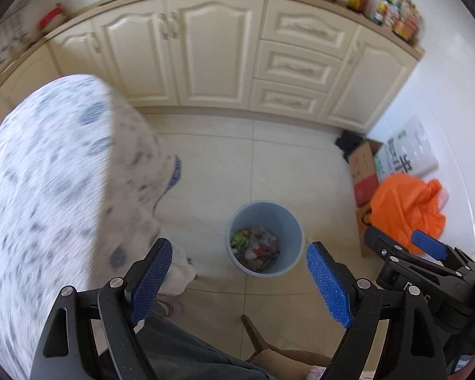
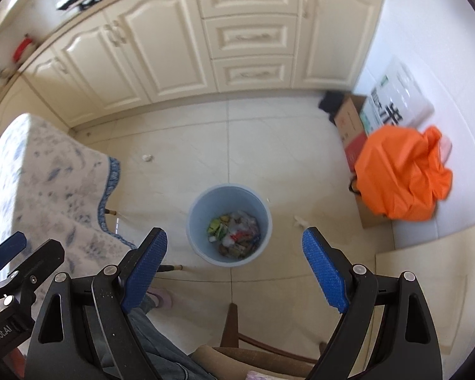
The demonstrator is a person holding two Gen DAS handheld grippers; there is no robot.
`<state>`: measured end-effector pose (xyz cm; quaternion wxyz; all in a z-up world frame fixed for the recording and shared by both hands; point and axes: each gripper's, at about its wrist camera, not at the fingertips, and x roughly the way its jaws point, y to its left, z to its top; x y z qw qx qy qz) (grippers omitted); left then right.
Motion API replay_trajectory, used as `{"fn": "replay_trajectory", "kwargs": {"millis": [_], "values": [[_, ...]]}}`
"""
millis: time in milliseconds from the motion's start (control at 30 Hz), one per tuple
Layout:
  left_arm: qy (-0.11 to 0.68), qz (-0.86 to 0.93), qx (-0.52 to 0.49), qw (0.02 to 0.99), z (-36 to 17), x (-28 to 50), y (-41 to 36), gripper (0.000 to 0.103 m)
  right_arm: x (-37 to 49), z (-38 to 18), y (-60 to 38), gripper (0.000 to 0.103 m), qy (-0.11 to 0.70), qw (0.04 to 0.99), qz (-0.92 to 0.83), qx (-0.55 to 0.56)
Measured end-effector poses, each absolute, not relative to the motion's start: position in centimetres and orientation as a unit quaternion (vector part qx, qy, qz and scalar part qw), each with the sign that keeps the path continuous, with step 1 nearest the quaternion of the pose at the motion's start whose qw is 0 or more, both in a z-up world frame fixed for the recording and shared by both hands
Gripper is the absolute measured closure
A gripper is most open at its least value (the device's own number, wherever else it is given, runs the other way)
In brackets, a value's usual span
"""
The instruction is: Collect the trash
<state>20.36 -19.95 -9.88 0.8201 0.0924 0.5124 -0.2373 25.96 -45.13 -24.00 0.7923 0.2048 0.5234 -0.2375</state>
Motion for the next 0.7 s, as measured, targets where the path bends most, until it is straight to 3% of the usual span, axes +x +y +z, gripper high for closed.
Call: {"fn": "replay_trajectory", "kwargs": {"millis": [700], "values": [[0.369, -0.077, 0.008, 0.926, -6.3, -4.1, -9.7, 0.019, 20.5, -19.7, -37.1, 0.011, 0.406, 0.900, -0.106, 0.118]]}}
